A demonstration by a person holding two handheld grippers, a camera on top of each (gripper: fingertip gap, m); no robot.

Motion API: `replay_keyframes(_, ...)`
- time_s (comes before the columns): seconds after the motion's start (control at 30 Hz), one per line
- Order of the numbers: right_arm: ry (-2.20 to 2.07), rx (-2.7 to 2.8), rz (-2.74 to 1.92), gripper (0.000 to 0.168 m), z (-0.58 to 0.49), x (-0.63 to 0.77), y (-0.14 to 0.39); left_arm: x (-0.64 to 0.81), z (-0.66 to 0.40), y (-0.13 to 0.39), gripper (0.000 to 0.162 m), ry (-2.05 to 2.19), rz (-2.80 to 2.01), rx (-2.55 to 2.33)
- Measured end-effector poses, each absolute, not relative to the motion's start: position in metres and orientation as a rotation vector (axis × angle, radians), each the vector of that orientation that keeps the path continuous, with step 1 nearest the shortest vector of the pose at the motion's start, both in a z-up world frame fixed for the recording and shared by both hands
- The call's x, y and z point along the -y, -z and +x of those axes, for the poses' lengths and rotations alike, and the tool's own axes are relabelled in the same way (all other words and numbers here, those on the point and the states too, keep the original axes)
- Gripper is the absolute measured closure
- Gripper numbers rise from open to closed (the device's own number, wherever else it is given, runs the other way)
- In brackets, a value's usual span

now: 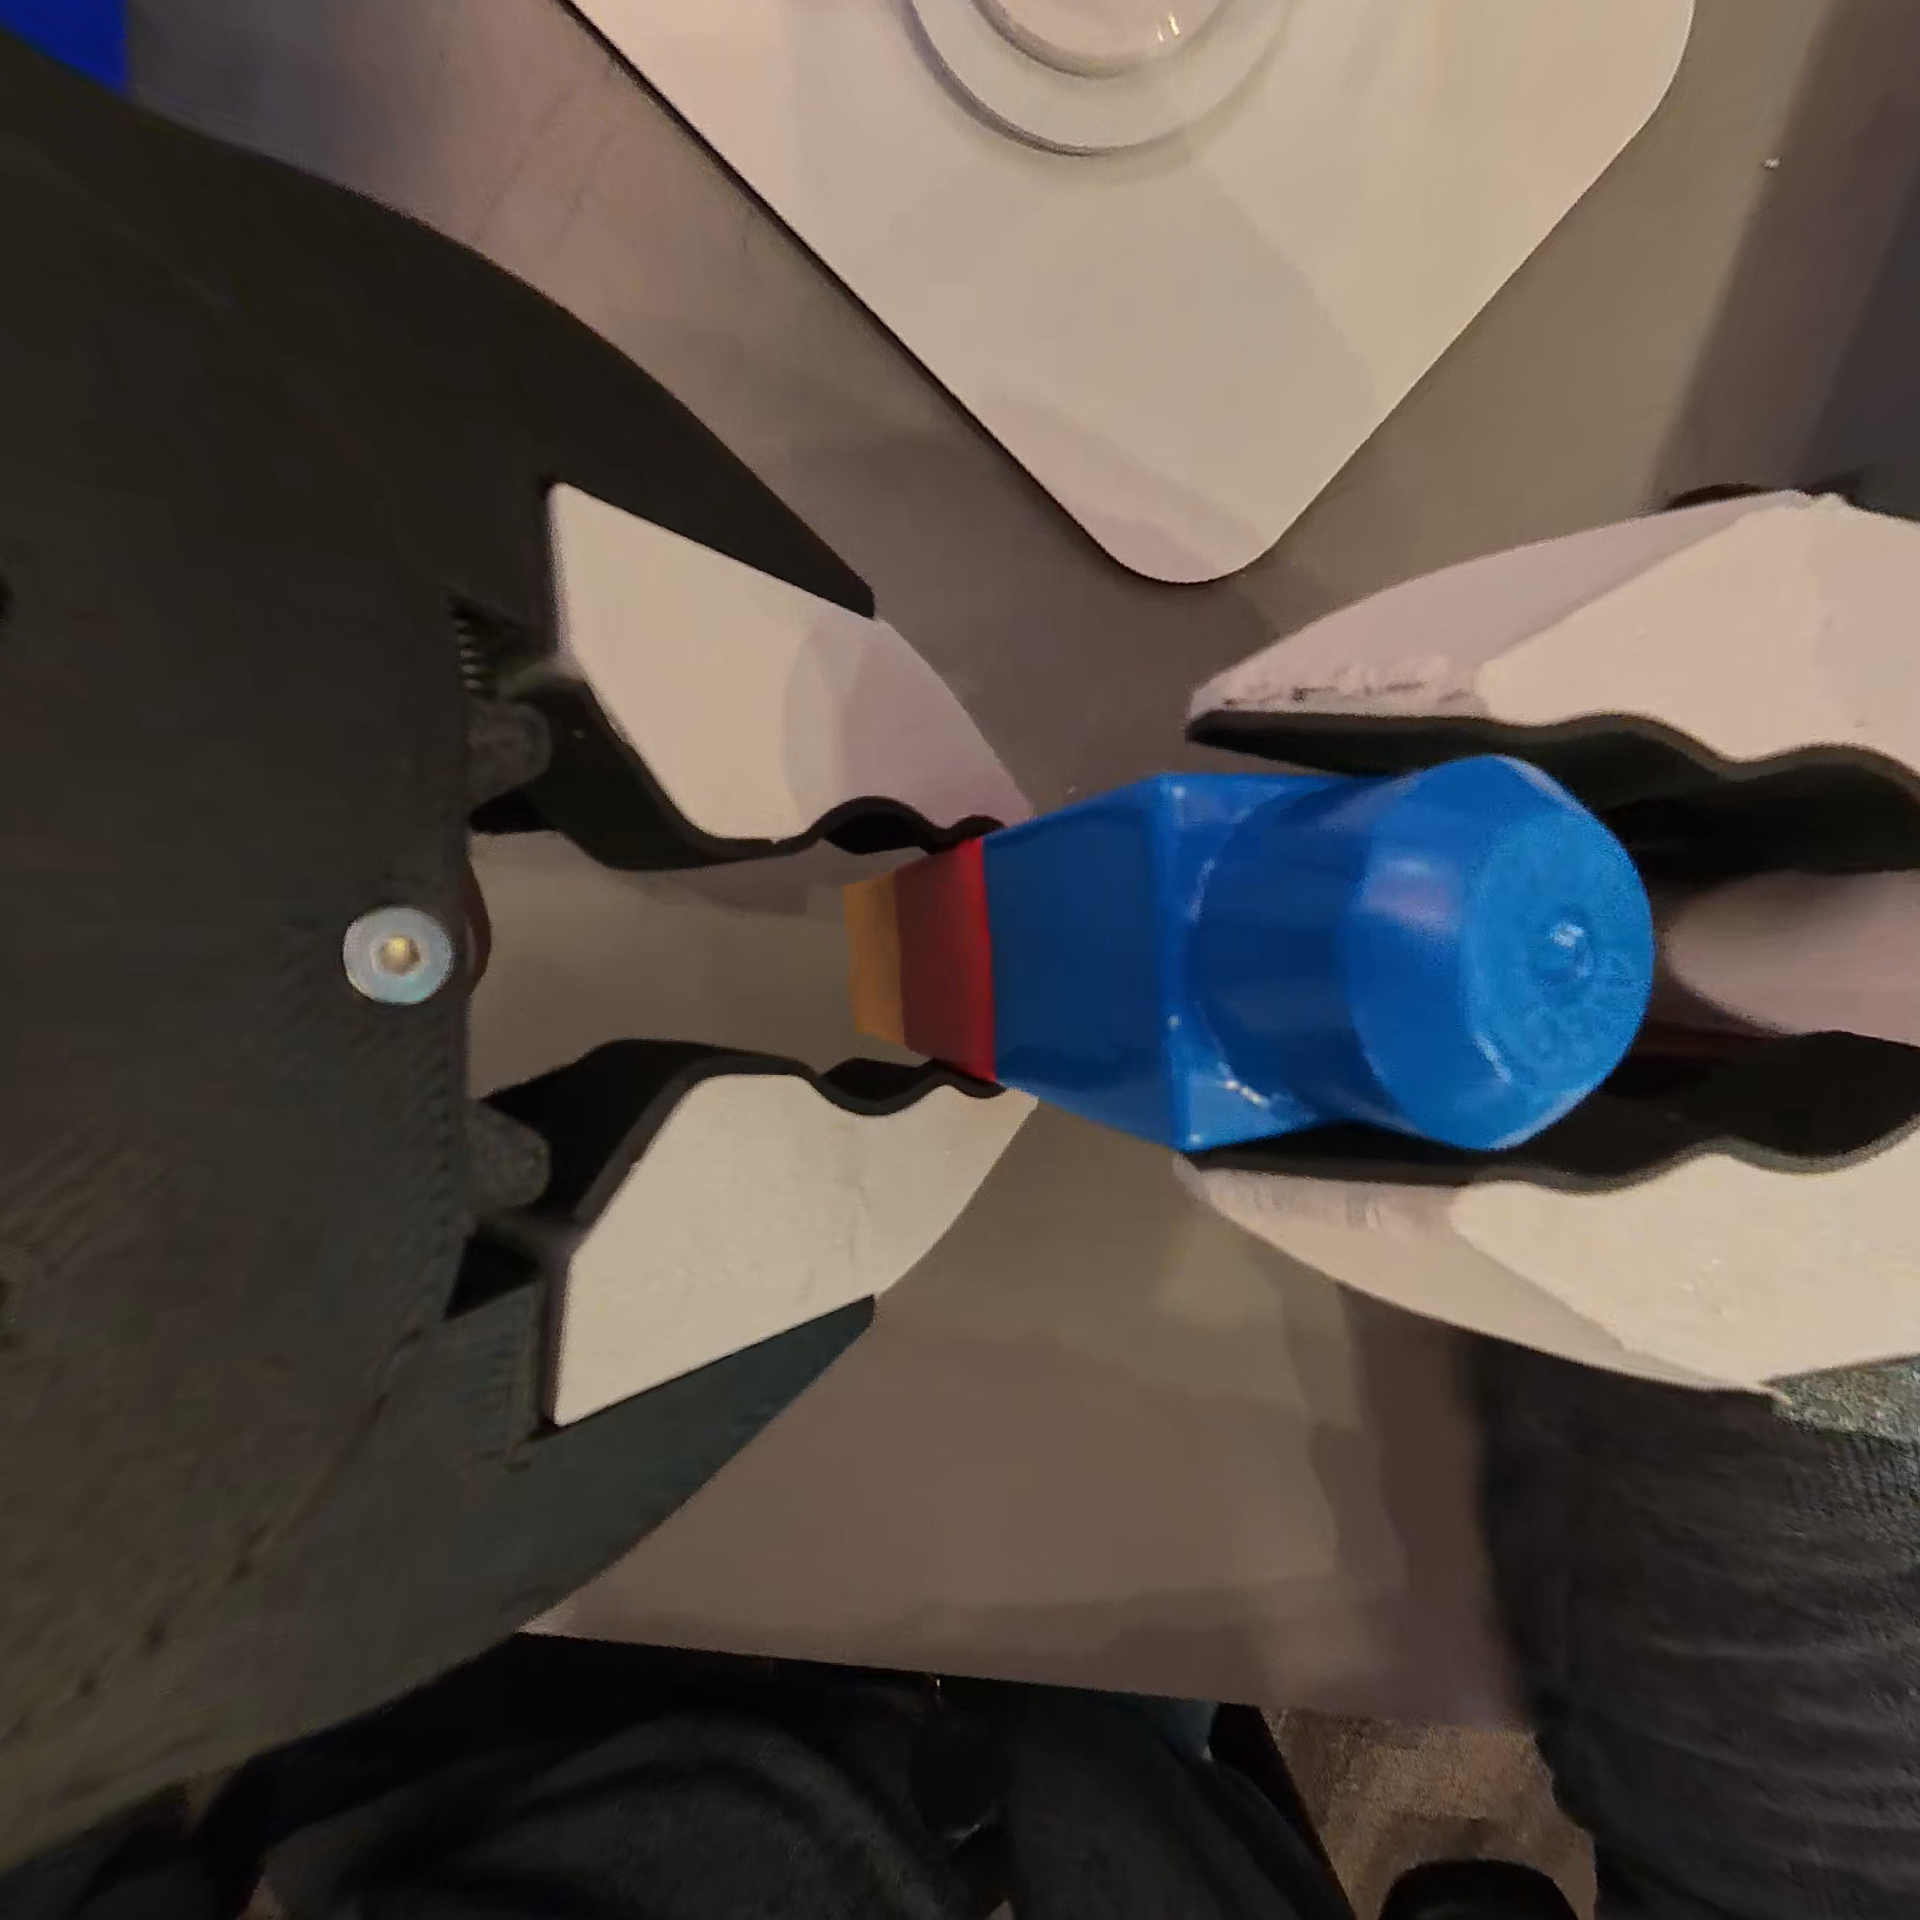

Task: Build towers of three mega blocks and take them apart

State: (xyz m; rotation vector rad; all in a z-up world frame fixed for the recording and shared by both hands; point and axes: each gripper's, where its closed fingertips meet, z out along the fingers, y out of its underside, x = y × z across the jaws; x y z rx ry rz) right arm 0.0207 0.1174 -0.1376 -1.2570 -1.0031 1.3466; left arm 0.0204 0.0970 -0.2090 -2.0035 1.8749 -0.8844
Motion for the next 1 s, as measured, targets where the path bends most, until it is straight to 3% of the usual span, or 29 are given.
replay_keyframes(0.5, -1.191, 1.232, -1.425, 0.132, 0.031, -0.113, 0.142, -0.101, 0.023, 0.194, 0.126, 0.938, -1.894, -1.786)
replay_keyframes(0.6, -1.113, 1.23, -1.441, 0.132, 0.04, -0.114, 0.124, -0.097, 0.029, 0.168, 0.108, 1.068, -1.768, -1.697)
replay_keyframes(0.67, -1.046, 1.204, -1.461, 0.132, 0.053, -0.117, 0.11, -0.1, 0.028, 0.146, 0.106, 1.136, -1.679, -1.603)
replay_keyframes(0.7, -1.002, 1.18, -1.477, 0.132, 0.062, -0.119, 0.102, -0.103, 0.026, 0.135, 0.109, 1.174, -1.642, -1.546)
replay_keyframes(0.87, -0.811, 1.012, -1.521, 0.132, 0.133, -0.118, 0.046, -0.117, 0.016, 0.124, 0.157, 1.29, -1.547, -1.346)
replay_keyframes(1.0, -0.584, 0.898, -1.585, 0.132, 0.211, -0.1, 0.008, -0.126, 0.02, 0.154, 0.162, 1.185, -1.612, -1.314)
